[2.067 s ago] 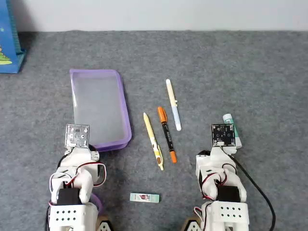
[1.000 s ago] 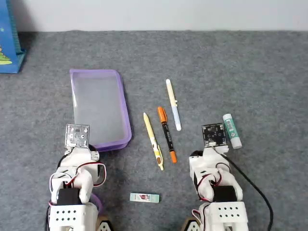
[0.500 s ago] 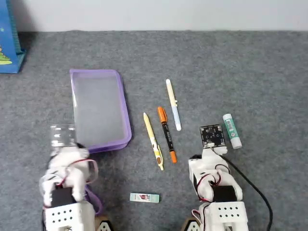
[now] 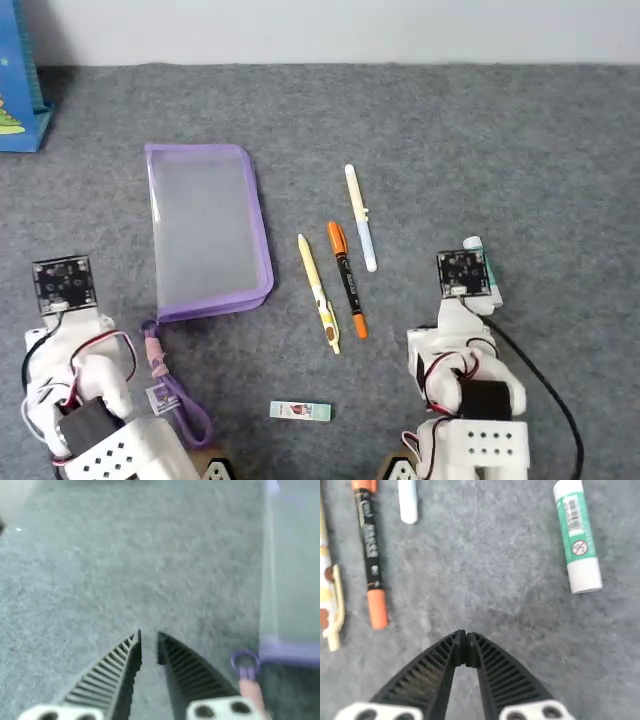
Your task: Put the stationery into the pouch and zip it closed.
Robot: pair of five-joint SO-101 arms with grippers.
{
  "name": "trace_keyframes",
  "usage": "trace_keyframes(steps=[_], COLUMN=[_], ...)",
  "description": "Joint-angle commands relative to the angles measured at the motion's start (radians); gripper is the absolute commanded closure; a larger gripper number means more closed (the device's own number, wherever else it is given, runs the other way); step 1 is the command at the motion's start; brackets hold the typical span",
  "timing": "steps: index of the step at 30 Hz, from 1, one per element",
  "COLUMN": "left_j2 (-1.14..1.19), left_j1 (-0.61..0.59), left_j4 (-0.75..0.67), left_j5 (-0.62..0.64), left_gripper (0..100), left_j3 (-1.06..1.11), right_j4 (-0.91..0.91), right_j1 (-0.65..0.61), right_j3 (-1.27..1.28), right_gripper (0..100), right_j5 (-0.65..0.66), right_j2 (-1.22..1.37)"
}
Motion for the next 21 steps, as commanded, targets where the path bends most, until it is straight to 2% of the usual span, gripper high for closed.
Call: trace_keyframes(steps=[1,3,7,11,15,18,21], left_j2=[-0.005,-0.003,-0.002,0.043,0.273,0.493,0.678], left_j1=[0.029,0.055,0.123,0.18,0.256,0.292,0.295], left_j4=[0.074,0.115,0.232,0.226,0.212,0.21,0.181], left_j5=[-0.031,-0.06,-0.077,-0.094,-0.166,-0.166,-0.166], left_gripper=[90,90,90,89,87,79,76], left_j3=[-0.065,-0.073,-0.12,-0.127,-0.153,-0.231,-0.331], right_j4=[0.088,0.127,0.186,0.206,0.213,0.213,0.214], right_j1=[0.012,0.019,0.015,0.019,0.018,0.019,0.019], right_j3=[-0.155,-0.204,-0.273,-0.282,-0.272,-0.27,-0.27], right_gripper=[98.6,98.6,98.6,98.6,98.6,98.6,98.6], right_j5=[0.163,0.23,0.242,0.25,0.25,0.25,0.25], right_j2=[-0.004,-0.002,-0.001,-0.001,-0.001,-0.001,-0.001])
